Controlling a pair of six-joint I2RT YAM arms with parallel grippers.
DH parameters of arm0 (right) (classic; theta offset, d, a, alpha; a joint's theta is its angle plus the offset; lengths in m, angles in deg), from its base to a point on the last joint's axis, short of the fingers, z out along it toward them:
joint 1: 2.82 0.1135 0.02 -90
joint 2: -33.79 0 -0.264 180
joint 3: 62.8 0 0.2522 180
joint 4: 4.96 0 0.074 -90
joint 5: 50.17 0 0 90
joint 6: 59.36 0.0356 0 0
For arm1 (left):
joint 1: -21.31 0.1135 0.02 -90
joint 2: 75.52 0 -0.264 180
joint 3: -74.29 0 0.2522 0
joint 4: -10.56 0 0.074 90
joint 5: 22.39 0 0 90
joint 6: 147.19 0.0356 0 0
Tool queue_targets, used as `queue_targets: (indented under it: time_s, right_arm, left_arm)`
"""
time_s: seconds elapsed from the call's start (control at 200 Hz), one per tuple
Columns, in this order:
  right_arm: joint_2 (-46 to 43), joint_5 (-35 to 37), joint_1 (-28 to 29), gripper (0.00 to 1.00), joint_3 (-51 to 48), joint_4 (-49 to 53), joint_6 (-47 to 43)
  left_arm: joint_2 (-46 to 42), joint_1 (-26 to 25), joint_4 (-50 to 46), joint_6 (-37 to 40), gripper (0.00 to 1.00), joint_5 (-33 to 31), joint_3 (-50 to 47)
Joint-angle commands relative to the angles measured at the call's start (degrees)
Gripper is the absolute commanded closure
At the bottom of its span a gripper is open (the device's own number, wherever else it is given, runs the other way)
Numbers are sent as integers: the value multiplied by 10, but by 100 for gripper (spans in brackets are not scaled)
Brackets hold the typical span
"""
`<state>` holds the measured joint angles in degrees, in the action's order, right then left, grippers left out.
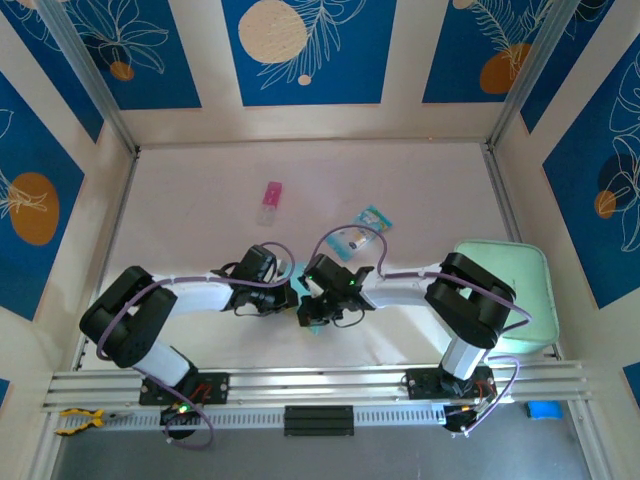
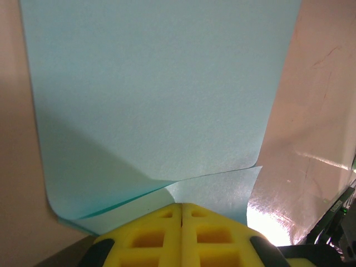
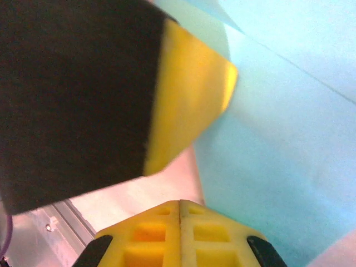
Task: Fold a paper plane with a square sheet of paper (pick it up from the middle)
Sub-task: Perform the third fold on the triangle at the bottom-center of the table.
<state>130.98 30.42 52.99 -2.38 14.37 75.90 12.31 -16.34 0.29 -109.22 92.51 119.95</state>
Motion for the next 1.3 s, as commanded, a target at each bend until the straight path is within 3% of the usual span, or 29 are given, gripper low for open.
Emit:
queue_targets:
  time_s: [0.0,0.61,0.905,1.295]
  right_arm:
    - [-9,-3,0,97,-15,2,8]
    - [-42,-4,9,95,-18,-6,4]
    - [2,27,26,94,17,33,2]
    - [-6,36,14,94,-11,29,14]
  left_arm:
    - [14,-4,-40,9,100,-24,-14]
    - [15,-3,-40,9,100,-25,-14]
    - [16,-4,-37,7,100,-23,-15]
    - [20,-4,-35,8,100,-22,-14]
